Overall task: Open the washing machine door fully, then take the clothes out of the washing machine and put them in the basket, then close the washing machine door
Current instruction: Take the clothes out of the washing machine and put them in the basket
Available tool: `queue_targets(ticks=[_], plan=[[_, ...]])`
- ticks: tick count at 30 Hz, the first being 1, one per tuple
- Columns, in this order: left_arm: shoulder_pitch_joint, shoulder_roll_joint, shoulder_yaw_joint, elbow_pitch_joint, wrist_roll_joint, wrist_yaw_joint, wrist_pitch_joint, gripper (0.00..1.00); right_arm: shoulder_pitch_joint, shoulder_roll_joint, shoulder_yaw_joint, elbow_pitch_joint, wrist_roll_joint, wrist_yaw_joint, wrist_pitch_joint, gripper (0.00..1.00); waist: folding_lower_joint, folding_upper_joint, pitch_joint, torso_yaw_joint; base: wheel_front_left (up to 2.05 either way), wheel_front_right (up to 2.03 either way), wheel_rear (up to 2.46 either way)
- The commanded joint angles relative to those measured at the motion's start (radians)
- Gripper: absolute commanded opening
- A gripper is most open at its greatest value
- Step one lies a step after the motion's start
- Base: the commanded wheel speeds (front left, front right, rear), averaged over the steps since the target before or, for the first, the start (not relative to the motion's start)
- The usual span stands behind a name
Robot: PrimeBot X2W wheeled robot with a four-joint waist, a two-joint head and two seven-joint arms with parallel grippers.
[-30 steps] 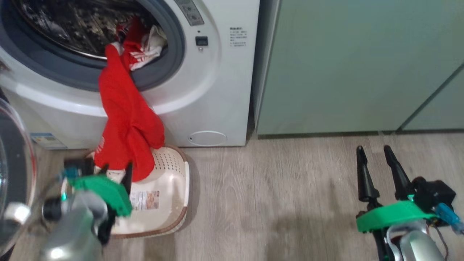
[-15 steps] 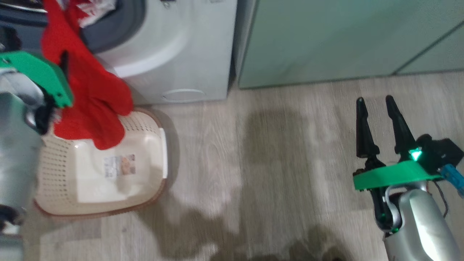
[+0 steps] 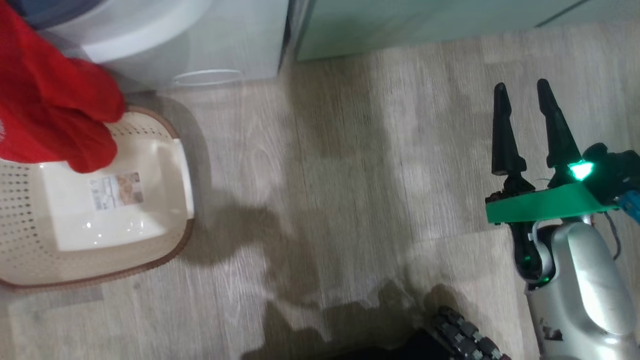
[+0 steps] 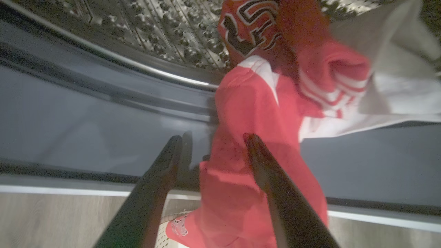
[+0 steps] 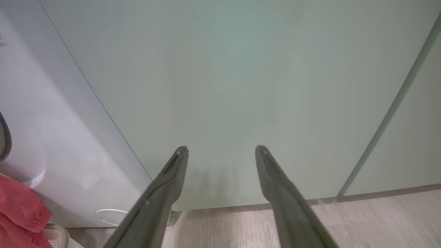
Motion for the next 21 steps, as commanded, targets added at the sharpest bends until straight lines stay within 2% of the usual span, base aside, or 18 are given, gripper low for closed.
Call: queue_targets(ticks=[1, 8, 9, 11, 12, 13, 17, 21], plan=[[-0.030, 0.058, 0.010, -0.012, 0.011, -0.003, 0.004, 1.00, 0.002, 0.010, 0.018, -0.033, 0.009, -0.001, -0.006, 1.00, 0.0000, 0.0000, 0.029, -0.019, 0.00, 0.00, 0.00], [-0.047, 0.036, -0.005, 0.011, -0.009, -0.032, 0.018, 1.00, -0.005, 0.011, 0.012, -0.032, 0.029, -0.001, -0.006, 1.00, 0.0000, 0.0000, 0.049, -0.017, 0.00, 0.00, 0.00], [-0.047, 0.030, -0.009, 0.011, -0.014, -0.036, 0.022, 0.92, -0.006, 0.011, 0.012, -0.031, 0.029, -0.001, -0.006, 1.00, 0.0000, 0.0000, 0.049, -0.016, 0.00, 0.00, 0.00], [-0.047, 0.025, -0.017, 0.014, -0.021, -0.042, 0.029, 0.42, -0.009, 0.011, 0.012, -0.029, 0.030, -0.001, -0.006, 1.00, 0.0000, 0.0000, 0.048, -0.015, 0.00, 0.00, 0.00], [-0.045, 0.026, -0.022, 0.018, -0.021, -0.043, 0.033, 0.11, -0.011, 0.011, 0.014, -0.028, 0.031, -0.001, -0.006, 1.00, 0.0000, 0.0000, 0.047, -0.015, 0.00, 0.00, 0.00], [-0.043, 0.028, -0.027, 0.023, -0.021, -0.044, 0.038, 0.00, -0.013, 0.011, 0.015, -0.027, 0.031, -0.001, -0.006, 1.00, 0.0000, 0.0000, 0.045, -0.015, 0.00, 0.00, 0.00], [-0.028, 0.030, -0.040, 0.032, -0.031, -0.048, 0.036, 0.00, -0.011, 0.011, 0.013, -0.023, 0.030, -0.001, -0.006, 1.00, 0.0000, 0.0000, 0.026, -0.012, 0.00, 0.00, 0.00], [0.018, 0.021, -0.057, 0.026, -0.036, -0.049, -0.011, 0.00, 0.012, 0.011, 0.006, -0.014, 0.024, -0.001, -0.006, 1.00, 0.0000, 0.0000, -0.019, 0.000, 0.00, 0.00, 0.00]])
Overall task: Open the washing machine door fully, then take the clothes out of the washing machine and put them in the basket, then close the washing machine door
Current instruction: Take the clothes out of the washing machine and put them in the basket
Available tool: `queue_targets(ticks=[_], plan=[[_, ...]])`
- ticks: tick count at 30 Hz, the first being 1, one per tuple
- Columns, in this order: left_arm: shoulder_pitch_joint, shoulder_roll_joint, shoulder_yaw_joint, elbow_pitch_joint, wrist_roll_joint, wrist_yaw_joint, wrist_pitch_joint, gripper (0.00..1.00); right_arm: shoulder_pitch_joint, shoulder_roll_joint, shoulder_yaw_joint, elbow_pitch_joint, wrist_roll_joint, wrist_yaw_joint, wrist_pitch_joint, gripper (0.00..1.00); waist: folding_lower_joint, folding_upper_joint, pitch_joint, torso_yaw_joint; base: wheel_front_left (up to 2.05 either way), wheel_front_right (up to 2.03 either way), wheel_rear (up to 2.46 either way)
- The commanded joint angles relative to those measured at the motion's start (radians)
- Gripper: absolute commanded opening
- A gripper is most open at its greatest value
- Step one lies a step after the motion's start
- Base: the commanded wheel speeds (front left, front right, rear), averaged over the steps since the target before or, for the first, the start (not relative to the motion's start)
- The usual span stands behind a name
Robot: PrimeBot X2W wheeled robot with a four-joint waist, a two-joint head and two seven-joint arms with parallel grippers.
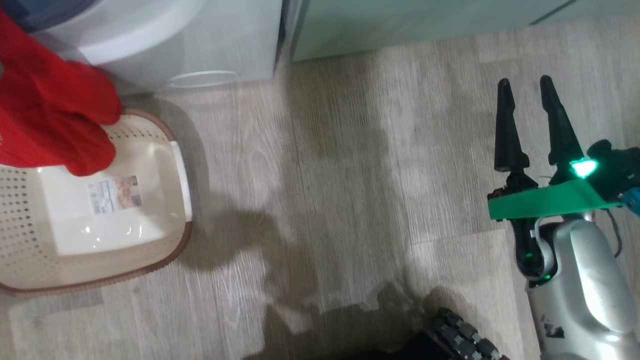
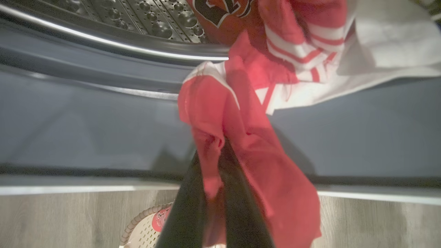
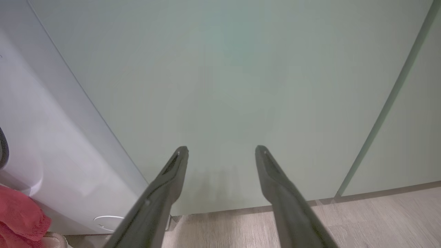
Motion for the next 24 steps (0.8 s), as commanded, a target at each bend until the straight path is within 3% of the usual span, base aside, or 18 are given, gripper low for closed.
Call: queue_targets(ticks=[1, 5, 14, 24], plan=[[0.028, 0.038, 0.007, -0.022, -0.008, -0.006, -0.026, 0.00, 0.034, 0.009, 0.007, -0.020, -0.002, -0.001, -0.006, 1.00, -0.0001, 0.0000, -0.037, 0.013, 0.00, 0.00, 0.00], [0.100, 0.015, -0.013, -0.037, -0.016, -0.006, -0.076, 0.00, 0.062, 0.009, -0.005, -0.013, -0.006, -0.001, -0.006, 1.00, -0.0001, 0.0000, -0.087, 0.032, 0.00, 0.00, 0.00], [0.338, -0.098, -0.057, -0.039, -0.033, -0.006, -0.216, 0.00, 0.139, 0.009, -0.016, 0.007, -0.027, -0.001, -0.006, 1.00, -0.0001, 0.0000, -0.235, 0.102, 0.00, 0.00, 0.00], [0.497, -0.182, -0.099, 0.037, -0.028, 0.003, -0.248, 0.00, 0.170, -0.012, 0.000, 0.005, -0.030, -0.001, -0.006, 1.00, -0.0001, 0.0000, -0.283, 0.137, 0.00, 0.00, 0.00]])
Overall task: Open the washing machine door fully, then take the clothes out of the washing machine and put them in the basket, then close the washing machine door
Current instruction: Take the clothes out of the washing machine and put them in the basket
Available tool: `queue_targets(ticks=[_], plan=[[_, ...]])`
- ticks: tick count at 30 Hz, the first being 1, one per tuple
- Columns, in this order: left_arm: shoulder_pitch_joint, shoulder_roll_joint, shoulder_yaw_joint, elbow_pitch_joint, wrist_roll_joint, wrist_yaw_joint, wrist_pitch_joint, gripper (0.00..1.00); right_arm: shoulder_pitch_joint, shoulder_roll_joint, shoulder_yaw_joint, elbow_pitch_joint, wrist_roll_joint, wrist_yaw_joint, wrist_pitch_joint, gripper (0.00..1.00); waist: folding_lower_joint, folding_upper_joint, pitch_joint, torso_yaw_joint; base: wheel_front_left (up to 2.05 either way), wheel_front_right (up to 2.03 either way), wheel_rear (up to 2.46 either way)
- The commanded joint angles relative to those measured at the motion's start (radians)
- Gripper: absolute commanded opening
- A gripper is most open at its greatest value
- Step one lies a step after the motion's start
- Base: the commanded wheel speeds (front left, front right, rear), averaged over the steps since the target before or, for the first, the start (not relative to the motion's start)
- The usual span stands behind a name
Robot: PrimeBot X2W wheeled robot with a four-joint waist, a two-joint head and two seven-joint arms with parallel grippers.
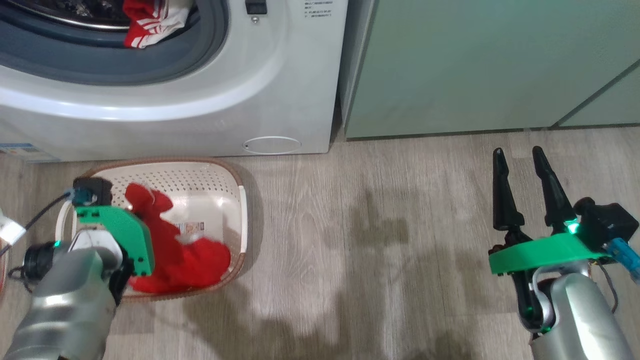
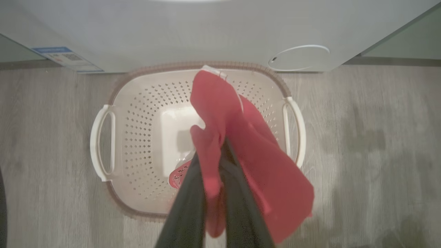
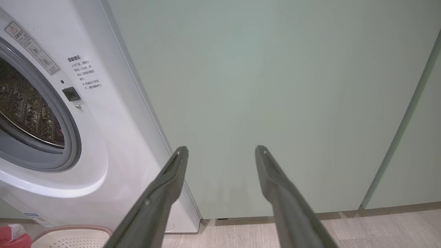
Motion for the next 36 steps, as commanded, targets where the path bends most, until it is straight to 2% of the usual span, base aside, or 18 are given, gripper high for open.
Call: queue_targets(ticks=[1, 15, 19, 21, 22, 23, 24, 30, 36], plan=[[-0.011, 0.032, 0.019, 0.000, -0.002, 0.011, -0.009, 0.00, -0.001, -0.012, 0.024, -0.029, -0.003, -0.001, -0.006, 1.00, 0.0000, -0.0001, 0.009, 0.000, 0.00, 0.00, 0.00], [-0.066, 0.033, 0.050, 0.048, -0.052, 0.017, -0.022, 0.00, -0.062, -0.026, 0.029, -0.060, -0.009, -0.001, -0.006, 1.00, 0.0000, -0.0001, 0.202, -0.048, 0.00, 0.00, 0.00], [-0.077, 0.043, 0.057, 0.054, -0.060, 0.031, -0.030, 0.00, -0.085, -0.023, 0.025, -0.069, -0.009, -0.001, -0.006, 1.00, 0.0000, -0.0001, 0.240, -0.062, 0.00, 0.00, 0.00], [-0.081, 0.043, 0.068, 0.056, -0.073, 0.036, -0.046, 0.36, -0.089, -0.023, 0.023, -0.070, -0.009, -0.001, -0.006, 1.00, 0.0000, -0.0001, 0.244, -0.065, 0.00, 0.00, 0.00], [-0.081, 0.043, 0.068, 0.056, -0.073, 0.036, -0.046, 0.36, -0.089, -0.023, 0.023, -0.070, -0.009, -0.001, -0.006, 1.00, 0.0000, -0.0001, 0.244, -0.065, 0.00, 0.00, 0.00], [-0.078, 0.042, 0.076, 0.058, -0.081, 0.046, -0.057, 0.98, -0.090, -0.022, 0.023, -0.068, -0.008, -0.001, -0.006, 1.00, 0.0000, -0.0001, 0.239, -0.066, 0.00, 0.00, 0.00], [-0.074, 0.041, 0.077, 0.058, -0.083, 0.051, -0.065, 1.00, -0.087, -0.021, 0.023, -0.067, -0.008, -0.001, -0.006, 1.00, 0.0000, -0.0001, 0.232, -0.066, 0.00, 0.00, 0.00], [-0.047, 0.033, 0.078, 0.061, -0.090, 0.052, -0.124, 1.00, -0.073, -0.015, 0.028, -0.054, -0.005, -0.001, -0.006, 1.00, 0.0000, -0.0001, 0.169, -0.056, 0.00, 0.00, 0.00], [-0.028, 0.026, 0.076, 0.057, -0.094, 0.023, -0.243, 1.00, -0.050, -0.011, 0.038, -0.042, 0.000, -0.001, -0.006, 1.00, 0.0000, -0.0001, 0.087, -0.040, 0.00, 0.00, 0.00]])
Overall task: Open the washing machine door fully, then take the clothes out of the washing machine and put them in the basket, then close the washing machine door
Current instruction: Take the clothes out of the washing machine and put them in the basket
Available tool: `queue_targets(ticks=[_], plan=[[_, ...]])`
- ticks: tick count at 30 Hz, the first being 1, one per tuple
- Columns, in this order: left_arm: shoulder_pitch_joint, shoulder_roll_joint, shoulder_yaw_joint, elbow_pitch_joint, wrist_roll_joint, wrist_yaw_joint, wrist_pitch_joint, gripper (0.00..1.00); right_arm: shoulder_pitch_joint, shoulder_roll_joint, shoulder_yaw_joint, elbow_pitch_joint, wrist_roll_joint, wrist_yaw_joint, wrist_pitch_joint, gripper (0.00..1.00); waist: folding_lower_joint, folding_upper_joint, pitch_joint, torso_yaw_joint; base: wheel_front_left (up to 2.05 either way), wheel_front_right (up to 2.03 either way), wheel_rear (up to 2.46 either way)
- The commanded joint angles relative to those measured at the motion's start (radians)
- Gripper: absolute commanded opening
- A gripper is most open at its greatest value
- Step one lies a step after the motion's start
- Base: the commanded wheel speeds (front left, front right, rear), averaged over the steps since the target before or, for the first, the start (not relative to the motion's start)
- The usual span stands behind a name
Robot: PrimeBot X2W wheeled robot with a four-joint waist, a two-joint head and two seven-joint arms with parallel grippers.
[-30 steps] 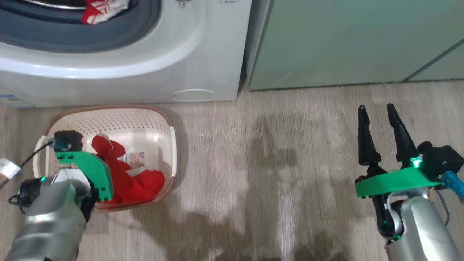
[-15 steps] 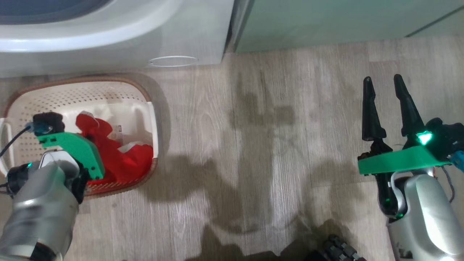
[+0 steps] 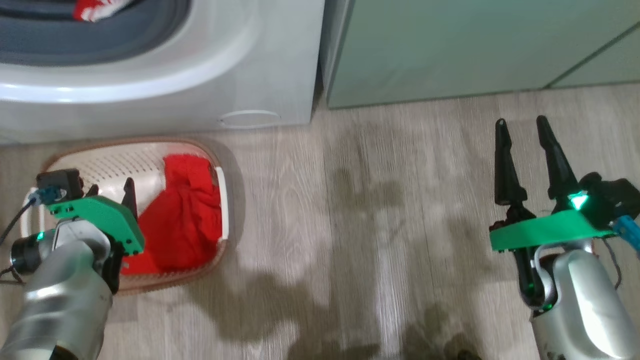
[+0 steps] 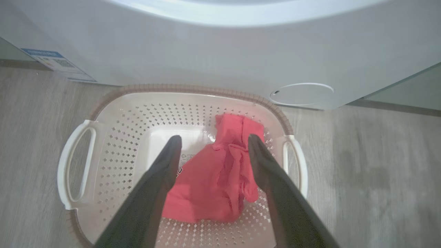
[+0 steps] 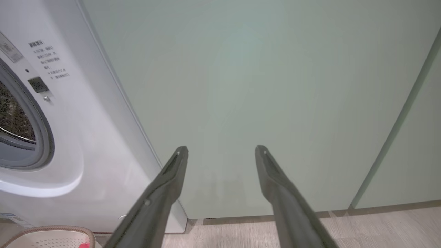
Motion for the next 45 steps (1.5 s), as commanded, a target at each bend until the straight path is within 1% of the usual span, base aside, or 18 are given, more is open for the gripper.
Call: queue_targets(ticks=[1, 6, 10, 13, 18, 26, 34, 45], plan=[[0.006, 0.035, 0.022, -0.013, -0.007, -0.005, -0.021, 1.00, 0.027, 0.003, 0.024, -0.024, 0.001, -0.001, -0.006, 1.00, 0.0000, 0.0000, -0.038, 0.011, 0.00, 0.00, 0.00], [0.042, 0.045, 0.015, -0.065, 0.002, -0.020, -0.051, 1.00, 0.059, 0.006, 0.026, -0.014, 0.004, -0.001, -0.006, 1.00, 0.0000, 0.0000, -0.116, 0.023, 0.00, 0.00, 0.00], [0.098, 0.068, 0.059, -0.224, 0.025, -0.022, -0.052, 1.00, 0.084, 0.005, 0.026, -0.005, 0.006, -0.001, -0.006, 1.00, 0.0000, 0.0000, -0.174, 0.031, 0.00, 0.00, 0.00], [0.158, 0.073, 0.111, -0.342, 0.066, -0.023, -0.053, 1.00, 0.105, 0.005, 0.022, -0.002, 0.007, -0.001, -0.006, 1.00, 0.0000, 0.0000, -0.217, 0.036, 0.00, 0.00, 0.00], [0.275, 0.058, 0.208, -0.513, 0.150, -0.023, -0.053, 1.00, 0.143, 0.002, 0.018, 0.009, 0.009, -0.001, -0.006, 1.00, 0.0000, 0.0000, -0.291, 0.039, 0.00, 0.00, 0.00], [0.452, 0.017, 0.353, -0.714, 0.266, -0.023, -0.053, 1.00, 0.201, 0.004, 0.004, 0.014, 0.011, -0.001, -0.006, 1.00, 0.0000, 0.0000, -0.380, 0.038, 0.00, 0.00, 0.00], [0.576, -0.019, 0.410, -0.813, 0.316, -0.023, -0.053, 1.00, 0.245, 0.011, -0.015, 0.009, 0.015, -0.001, -0.006, 1.00, 0.0000, 0.0000, -0.417, 0.042, 0.00, 0.00, 0.00], [0.613, -0.042, 0.435, -0.853, 0.334, -0.023, -0.053, 1.00, 0.257, 0.018, -0.023, 0.004, 0.015, -0.001, -0.006, 1.00, 0.0000, 0.0000, -0.419, 0.057, 0.00, 0.00, 0.00]])
